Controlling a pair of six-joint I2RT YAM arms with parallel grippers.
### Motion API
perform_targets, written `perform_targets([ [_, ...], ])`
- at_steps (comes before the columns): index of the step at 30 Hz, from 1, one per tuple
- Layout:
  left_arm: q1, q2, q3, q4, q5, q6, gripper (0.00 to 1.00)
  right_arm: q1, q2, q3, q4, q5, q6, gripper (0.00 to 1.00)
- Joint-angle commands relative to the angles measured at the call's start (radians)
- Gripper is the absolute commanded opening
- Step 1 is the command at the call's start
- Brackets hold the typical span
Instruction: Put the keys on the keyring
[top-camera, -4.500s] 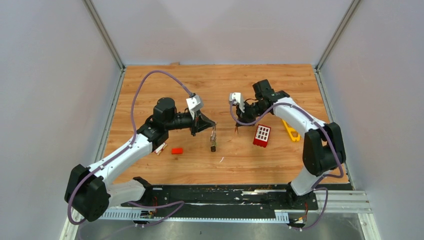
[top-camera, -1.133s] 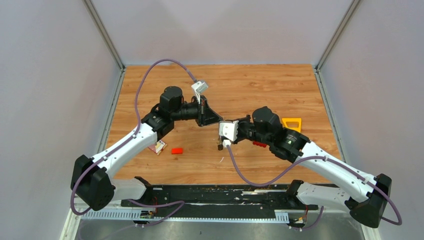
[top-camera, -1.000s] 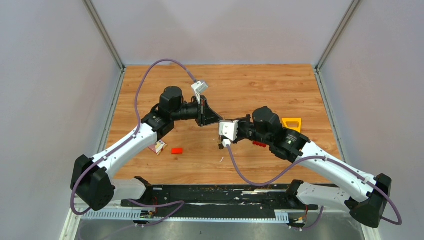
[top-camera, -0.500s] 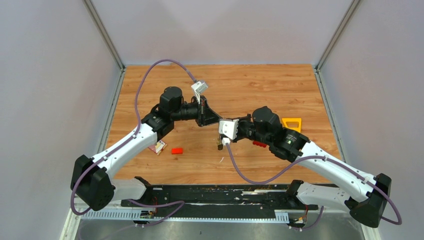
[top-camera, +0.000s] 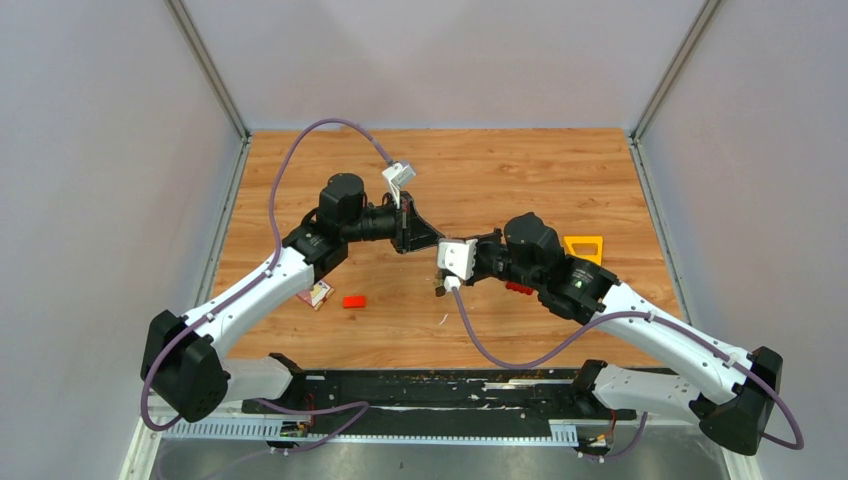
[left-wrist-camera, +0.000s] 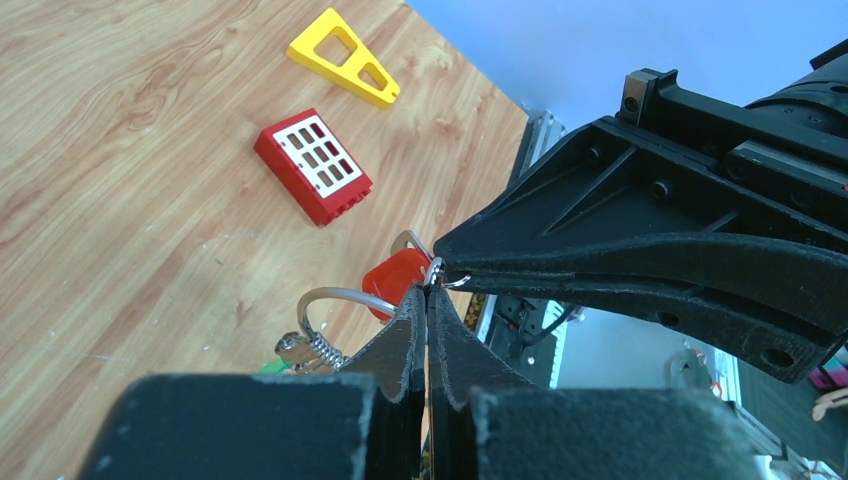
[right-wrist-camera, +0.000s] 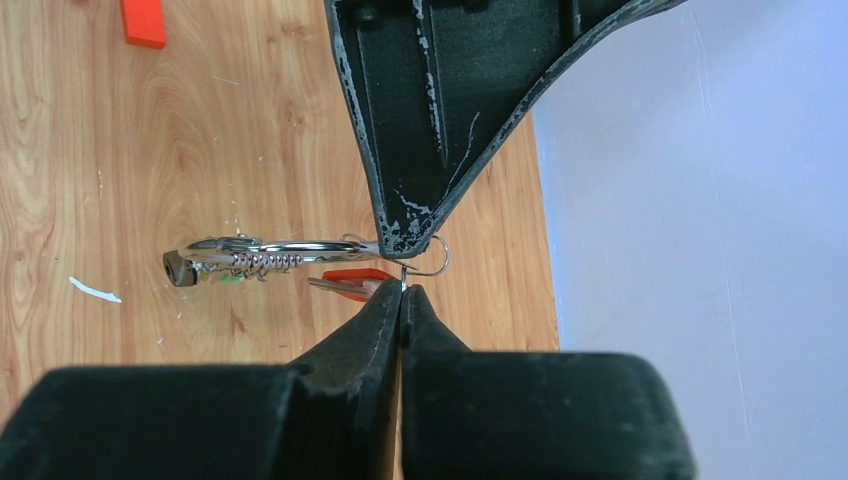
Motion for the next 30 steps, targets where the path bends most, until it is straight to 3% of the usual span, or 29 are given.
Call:
perform_targets([
  [1,-0.006,-0.037,0.004,0.059,0.018,-0.012,0.0,0.008,0.0,0.019,0.017,-0.022,-0.003,0.0],
  [30,-0.009,-0.029,-0.002,0.071,0.027,-0.01,0.0,0.014,0.008,0.044,0.038,0.021,0.039,0.0],
])
